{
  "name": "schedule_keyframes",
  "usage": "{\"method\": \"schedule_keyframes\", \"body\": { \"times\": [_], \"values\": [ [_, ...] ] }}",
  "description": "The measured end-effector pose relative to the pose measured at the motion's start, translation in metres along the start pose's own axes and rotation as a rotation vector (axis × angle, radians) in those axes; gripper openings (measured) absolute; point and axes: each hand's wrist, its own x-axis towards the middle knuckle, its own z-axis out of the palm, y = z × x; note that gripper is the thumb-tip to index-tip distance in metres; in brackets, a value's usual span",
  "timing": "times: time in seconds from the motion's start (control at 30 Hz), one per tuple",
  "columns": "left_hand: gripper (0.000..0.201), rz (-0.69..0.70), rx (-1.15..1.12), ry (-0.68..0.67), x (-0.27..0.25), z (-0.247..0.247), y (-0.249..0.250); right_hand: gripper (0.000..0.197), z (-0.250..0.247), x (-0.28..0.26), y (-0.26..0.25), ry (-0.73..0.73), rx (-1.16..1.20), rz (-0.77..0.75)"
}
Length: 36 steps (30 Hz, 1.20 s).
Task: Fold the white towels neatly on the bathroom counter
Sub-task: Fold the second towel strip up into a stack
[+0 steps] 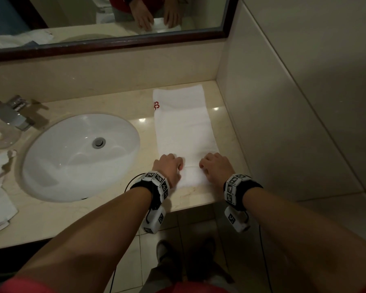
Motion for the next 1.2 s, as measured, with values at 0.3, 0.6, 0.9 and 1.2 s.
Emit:
{"method": "schedule_keyframes", "body": {
  "times": [0.3,0.6,0.9,1.2],
  "values": [
    [0.049,0.205,0.279,0.065,-0.027,0.007,0.015,0.026,0.003,-0.037,-0.005,0.128,-0.119,0.009],
    [0.051,0.152,0.444,0.063,-0.032,0.015,0.027,0.052,0.007,-0.058,-0.004,0.072,0.05,-0.002],
    [0.045,0.135,0.42,0.027,-0.031,0.011,0.028,0.061,0.013,-0.071,-0.005,0.137,-0.015,0.03],
    [0.051,0.142,0.28,-0.029,-0.036,0.012,0.017,0.071,0.013,-0.057,-0.019,0.047,-0.101,-0.064]
  ]
}}
